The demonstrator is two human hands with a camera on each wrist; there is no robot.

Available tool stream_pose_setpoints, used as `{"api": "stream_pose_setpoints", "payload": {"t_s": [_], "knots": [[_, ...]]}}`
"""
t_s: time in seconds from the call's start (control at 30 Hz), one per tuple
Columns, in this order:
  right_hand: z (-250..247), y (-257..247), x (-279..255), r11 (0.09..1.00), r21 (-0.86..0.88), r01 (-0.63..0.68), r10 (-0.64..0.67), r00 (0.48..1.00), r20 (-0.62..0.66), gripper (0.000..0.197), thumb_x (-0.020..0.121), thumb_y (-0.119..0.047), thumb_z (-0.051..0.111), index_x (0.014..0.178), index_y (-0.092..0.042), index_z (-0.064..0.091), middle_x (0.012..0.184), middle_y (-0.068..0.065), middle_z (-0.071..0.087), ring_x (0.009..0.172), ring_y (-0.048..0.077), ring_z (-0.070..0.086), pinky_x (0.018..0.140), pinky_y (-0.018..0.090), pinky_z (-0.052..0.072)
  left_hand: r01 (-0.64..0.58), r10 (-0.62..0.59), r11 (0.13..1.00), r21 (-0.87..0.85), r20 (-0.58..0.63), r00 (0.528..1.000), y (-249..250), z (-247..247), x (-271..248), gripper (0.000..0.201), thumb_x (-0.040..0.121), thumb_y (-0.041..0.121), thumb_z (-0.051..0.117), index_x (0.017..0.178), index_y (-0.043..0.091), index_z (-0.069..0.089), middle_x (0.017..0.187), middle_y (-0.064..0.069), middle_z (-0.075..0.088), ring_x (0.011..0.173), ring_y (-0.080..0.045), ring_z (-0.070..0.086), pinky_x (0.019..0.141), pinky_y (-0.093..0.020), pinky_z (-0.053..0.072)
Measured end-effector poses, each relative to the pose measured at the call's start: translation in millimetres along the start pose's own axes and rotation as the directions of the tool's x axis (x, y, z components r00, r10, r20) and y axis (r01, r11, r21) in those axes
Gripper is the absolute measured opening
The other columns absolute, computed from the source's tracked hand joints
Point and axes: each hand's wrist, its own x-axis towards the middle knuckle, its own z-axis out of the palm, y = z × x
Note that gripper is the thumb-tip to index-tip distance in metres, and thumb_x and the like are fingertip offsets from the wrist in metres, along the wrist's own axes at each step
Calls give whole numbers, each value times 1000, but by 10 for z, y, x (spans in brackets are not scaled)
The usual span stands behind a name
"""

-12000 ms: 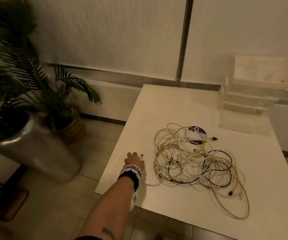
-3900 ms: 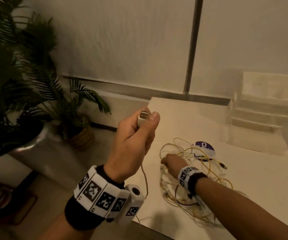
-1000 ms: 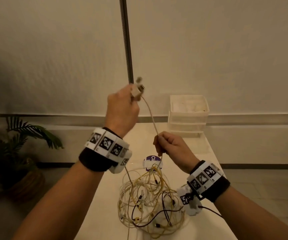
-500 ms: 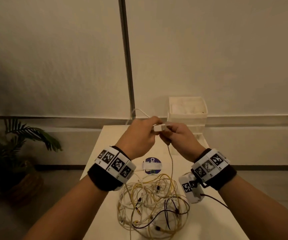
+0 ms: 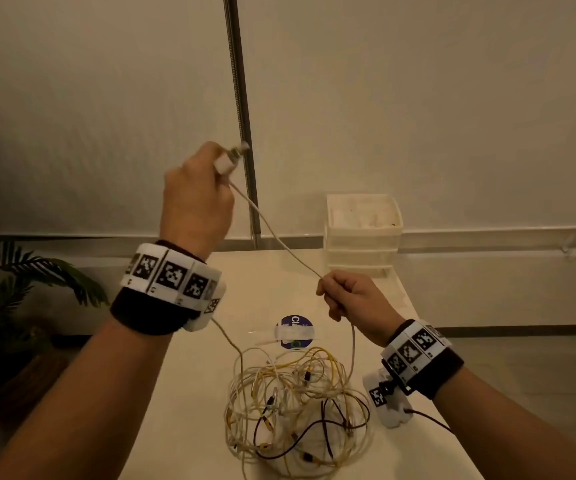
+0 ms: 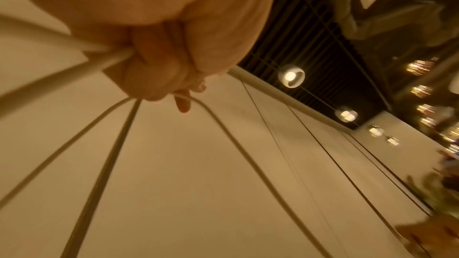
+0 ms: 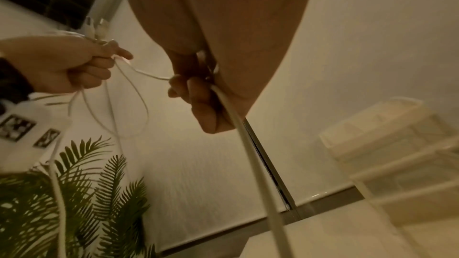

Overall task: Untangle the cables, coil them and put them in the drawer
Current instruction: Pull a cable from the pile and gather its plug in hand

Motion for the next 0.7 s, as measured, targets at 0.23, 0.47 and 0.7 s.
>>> {"api": "stream_pose_setpoints", "payload": {"t_s": [0.23, 0.47, 0.7], "knots": [[78, -377, 28, 985, 165, -44, 41, 999, 18, 29, 103, -13, 39, 83, -5, 59, 56, 3, 33, 45, 11, 22, 47, 24, 19, -209, 241, 970, -127, 641, 729, 147, 444, -604, 33, 95, 7, 48, 119, 24, 64, 106, -1, 72, 89, -20, 65, 86, -36, 54], [15, -467, -240, 944, 323, -63, 11, 987, 160, 30, 100, -26, 43, 96, -2, 62, 58, 6, 40, 39, 10, 22, 42, 23, 19, -91, 120, 992, -91, 390, 913, -49, 336, -382, 17, 94, 2, 48, 98, 15, 59, 77, -1, 59, 66, -19, 54, 52, -19, 30], [59, 111, -805, 900, 384, -207, 124, 965, 229, 47, 76, -52, 72, 83, -7, 59, 54, 3, 33, 45, 15, 19, 45, 26, 19, -63, 77, 994, -86, 171, 982, -196, 66, -176, 23, 93, 0, 49, 83, 21, 52, 67, 7, 52, 59, -6, 47, 51, -9, 33]]}}
